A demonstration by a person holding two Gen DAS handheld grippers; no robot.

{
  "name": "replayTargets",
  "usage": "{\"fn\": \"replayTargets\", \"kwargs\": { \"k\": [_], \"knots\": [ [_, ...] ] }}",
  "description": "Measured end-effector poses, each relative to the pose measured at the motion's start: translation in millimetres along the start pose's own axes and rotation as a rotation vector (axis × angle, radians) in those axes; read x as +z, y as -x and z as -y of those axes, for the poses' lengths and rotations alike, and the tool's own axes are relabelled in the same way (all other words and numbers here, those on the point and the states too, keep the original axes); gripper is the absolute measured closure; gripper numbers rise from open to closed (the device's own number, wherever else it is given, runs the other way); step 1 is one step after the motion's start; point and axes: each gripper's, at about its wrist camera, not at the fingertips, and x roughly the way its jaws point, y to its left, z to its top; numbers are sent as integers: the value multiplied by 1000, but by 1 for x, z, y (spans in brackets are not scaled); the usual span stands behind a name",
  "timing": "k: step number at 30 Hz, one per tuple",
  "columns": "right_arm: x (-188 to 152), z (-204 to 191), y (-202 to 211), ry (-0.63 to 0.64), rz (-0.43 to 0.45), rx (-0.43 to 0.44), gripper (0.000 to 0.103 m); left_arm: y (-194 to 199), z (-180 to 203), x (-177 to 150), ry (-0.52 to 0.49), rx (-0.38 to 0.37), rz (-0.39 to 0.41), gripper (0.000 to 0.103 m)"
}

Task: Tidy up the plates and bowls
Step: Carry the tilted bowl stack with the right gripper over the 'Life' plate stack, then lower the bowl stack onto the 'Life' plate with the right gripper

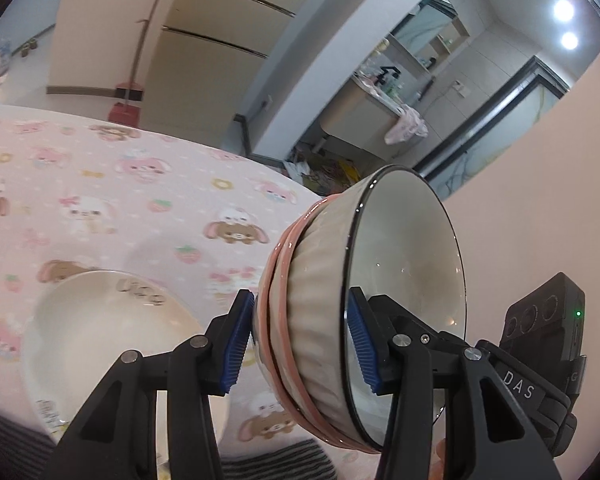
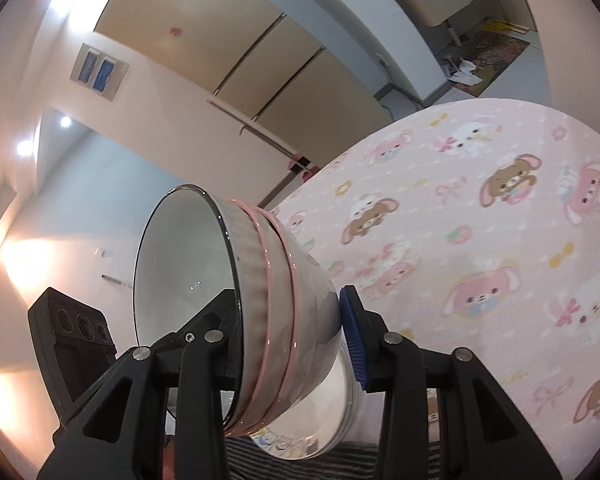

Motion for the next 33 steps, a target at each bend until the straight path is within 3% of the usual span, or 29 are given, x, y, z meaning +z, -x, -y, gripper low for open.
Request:
{"fn": "replayTargets", "kwargs": {
  "k": [8,17,33],
  "knots": [
    [-24,-47,-16,56,-47,4,66,43,-37,-3,37,31,53,53],
    [-48,-76,-37,80,-89,-20,66,63,-74,-11,67,60,71,54],
    [-81,-53,-98,47,-223,-20,65,33,-131,-31,93,103,-20,54]
  ]
}}
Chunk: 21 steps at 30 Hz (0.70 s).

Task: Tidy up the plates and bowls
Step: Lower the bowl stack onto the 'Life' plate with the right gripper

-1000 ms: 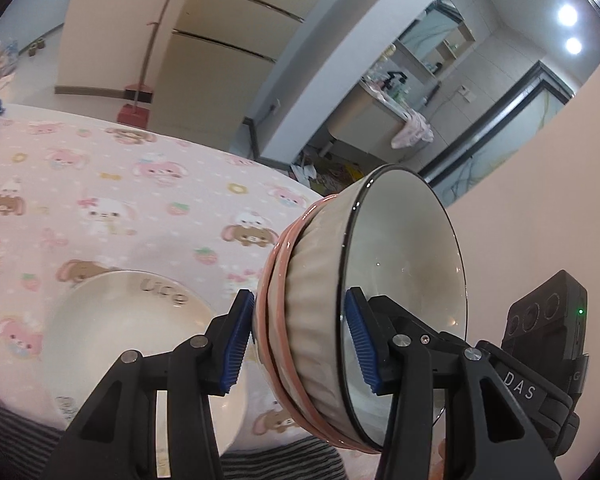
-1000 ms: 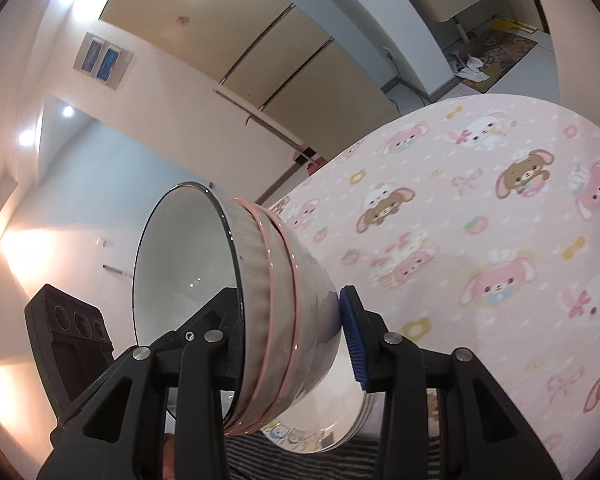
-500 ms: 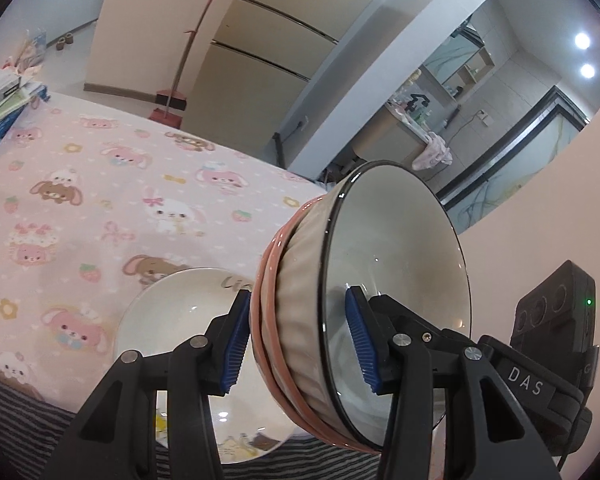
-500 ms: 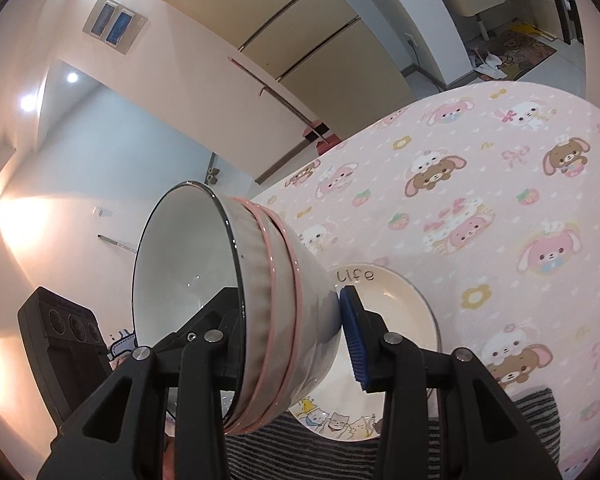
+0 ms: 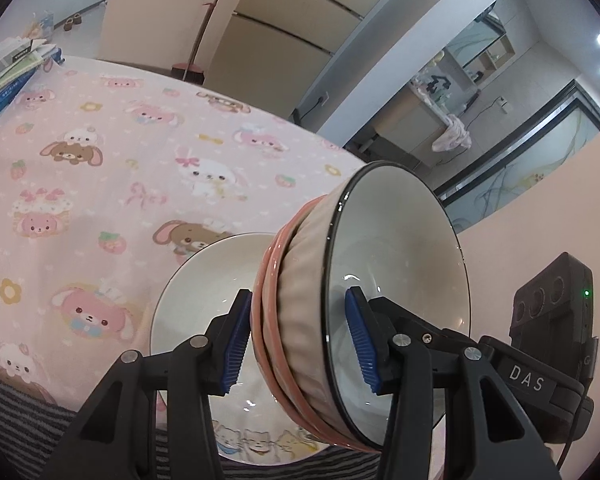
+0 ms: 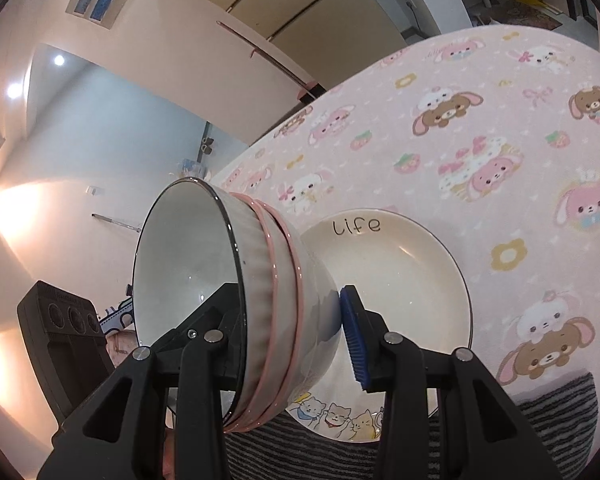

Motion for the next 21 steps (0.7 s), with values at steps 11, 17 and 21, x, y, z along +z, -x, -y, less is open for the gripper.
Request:
{"fn": "replayTargets", "kwargs": {
  "k": [11,17,21],
  "knots": [
    [-8,21,-19,-24,-37,-23,65,-28,-12,-12,-9,11,-44,54],
    [-9,29,-25,-36,-44,-35,65,-38,-16,-15,-9,13,-61,54],
    [-9,31,-29,-39,-49,-40,65,-42,-19,-15,-9,19,-68,54]
  ]
}}
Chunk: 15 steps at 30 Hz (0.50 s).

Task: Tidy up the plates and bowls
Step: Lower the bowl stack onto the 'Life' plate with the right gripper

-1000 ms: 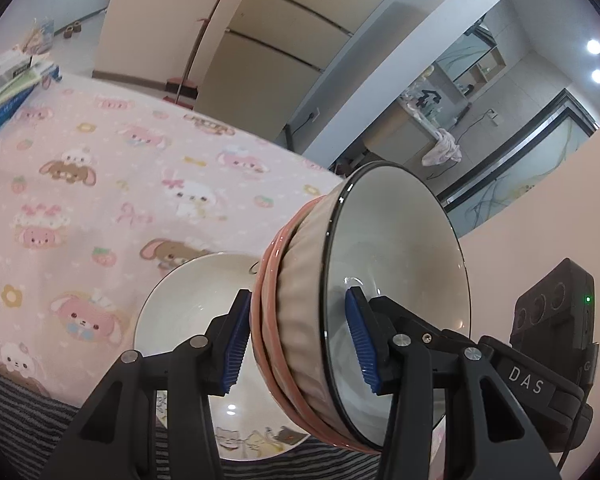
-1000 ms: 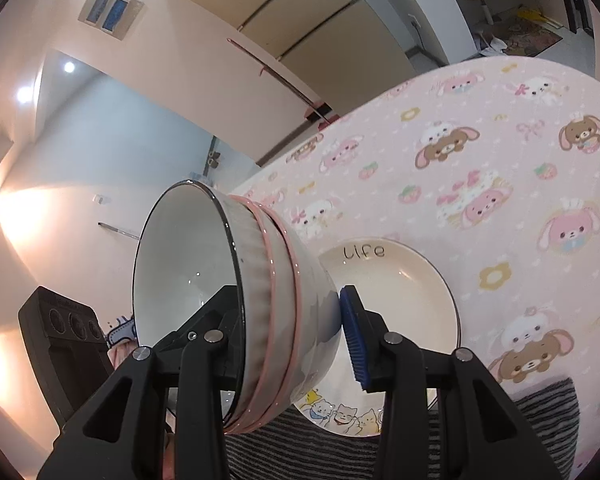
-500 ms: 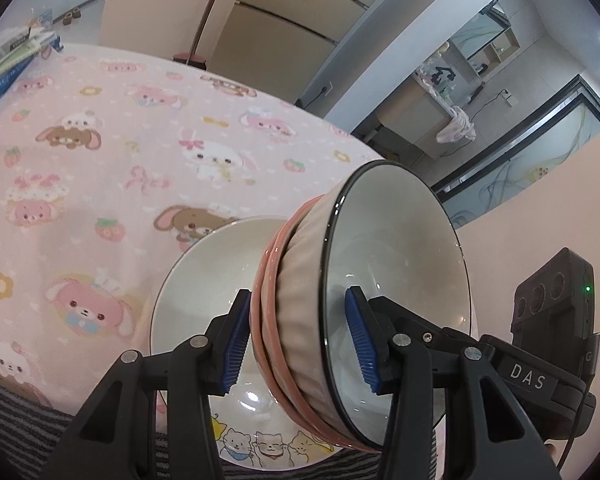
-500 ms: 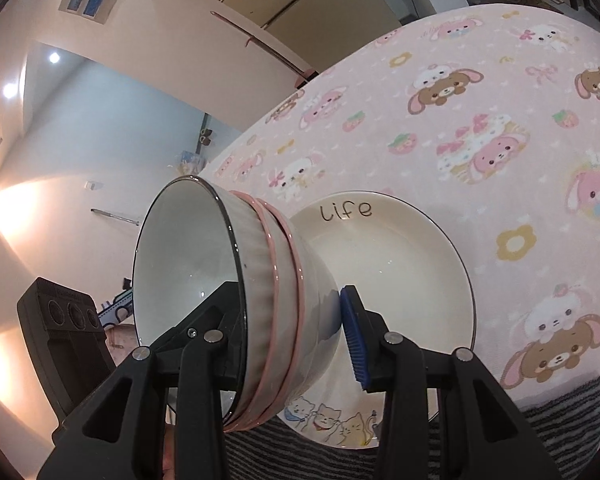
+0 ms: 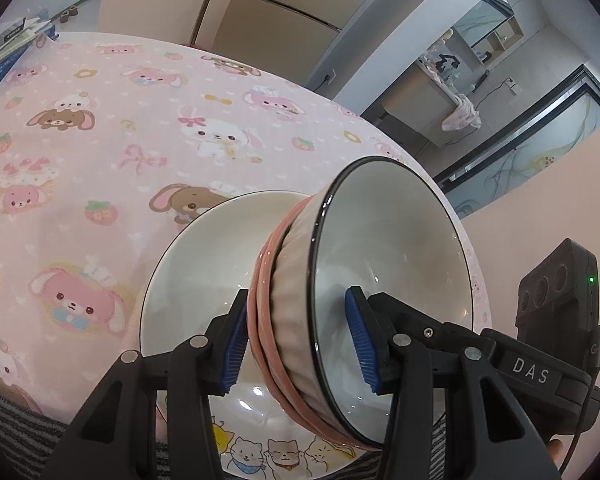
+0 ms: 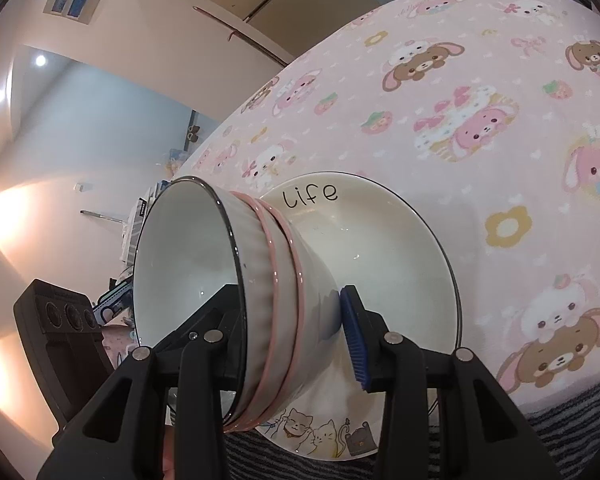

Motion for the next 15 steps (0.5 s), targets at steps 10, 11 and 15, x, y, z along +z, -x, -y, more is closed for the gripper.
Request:
{"fn": "replayTargets", "kwargs": {
  "k": [10,11,15],
  "knots": [
    [0,1,-8,12,-5,-14,65,-4,-3,-2,9,5,-11,54],
    [0,1,-8,12,-4,-17,65,-5,-3,-3,13,2,-15,54],
    [-1,-2,-10,23,3,-43,65,-8,-6,-3,21,-11,-25,54]
  ]
}}
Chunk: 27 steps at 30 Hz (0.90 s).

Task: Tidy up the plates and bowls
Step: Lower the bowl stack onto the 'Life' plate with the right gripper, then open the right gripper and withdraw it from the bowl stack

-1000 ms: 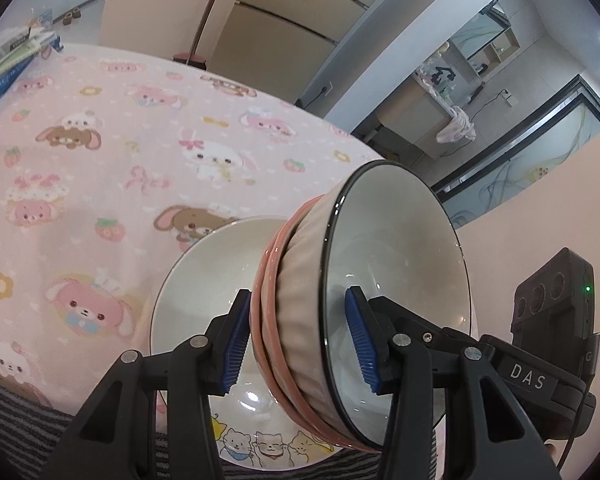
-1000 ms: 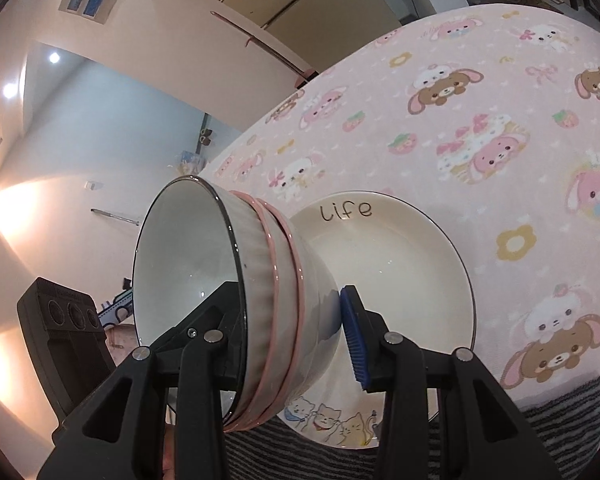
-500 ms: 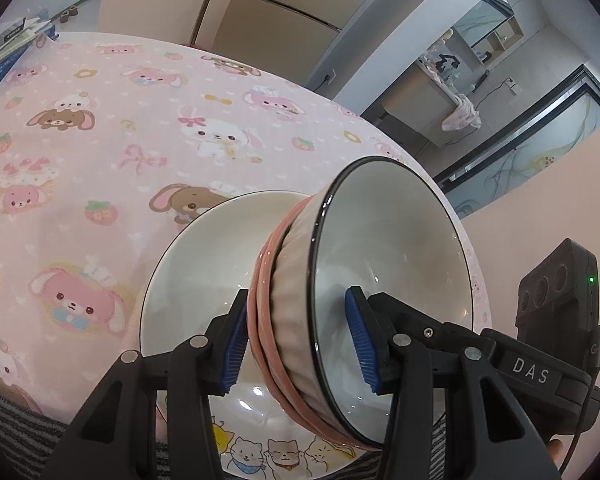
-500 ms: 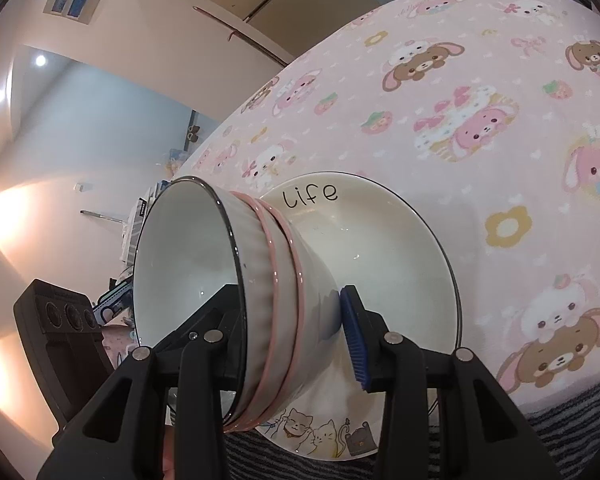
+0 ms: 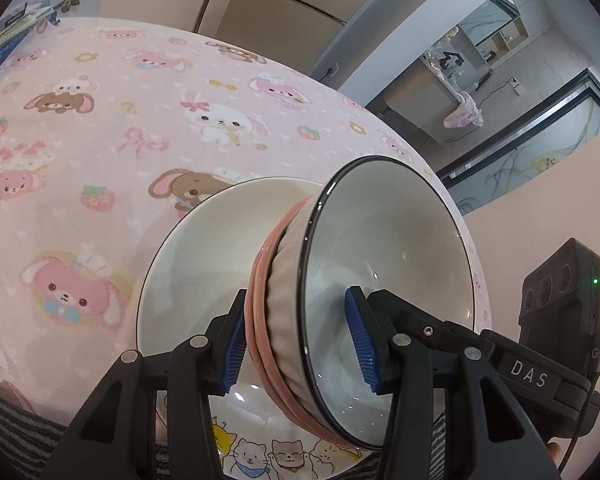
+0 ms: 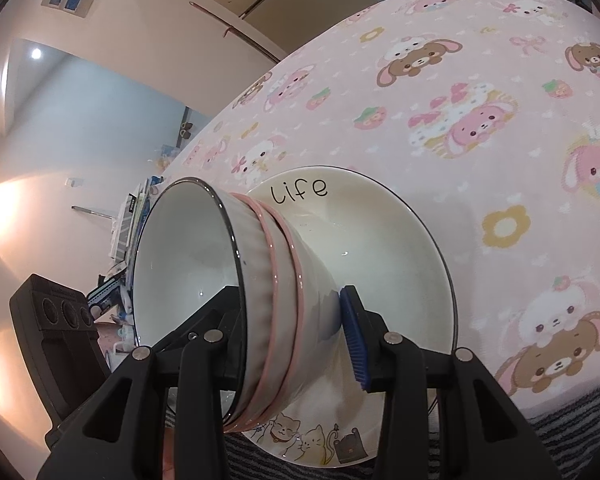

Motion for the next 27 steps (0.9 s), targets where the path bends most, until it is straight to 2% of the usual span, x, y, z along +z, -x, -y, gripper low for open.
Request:
{"fn": "replayTargets", "kwargs": {
  "k": [16,19,23,27],
  "knots": [
    [-3,11,-1,-11,14,27,62,0,6,-5,-79,36,29,54],
    [-4,13,1,-11,21,24,61,8,12,-6,-112,51,78,54],
    [-3,6,5,33,26,2,58,25,15,-7,-157,143,166,49],
    [-3,-4,28,94,122,-9,58,42,12,-9,-173,159,230,47]
  ]
}}
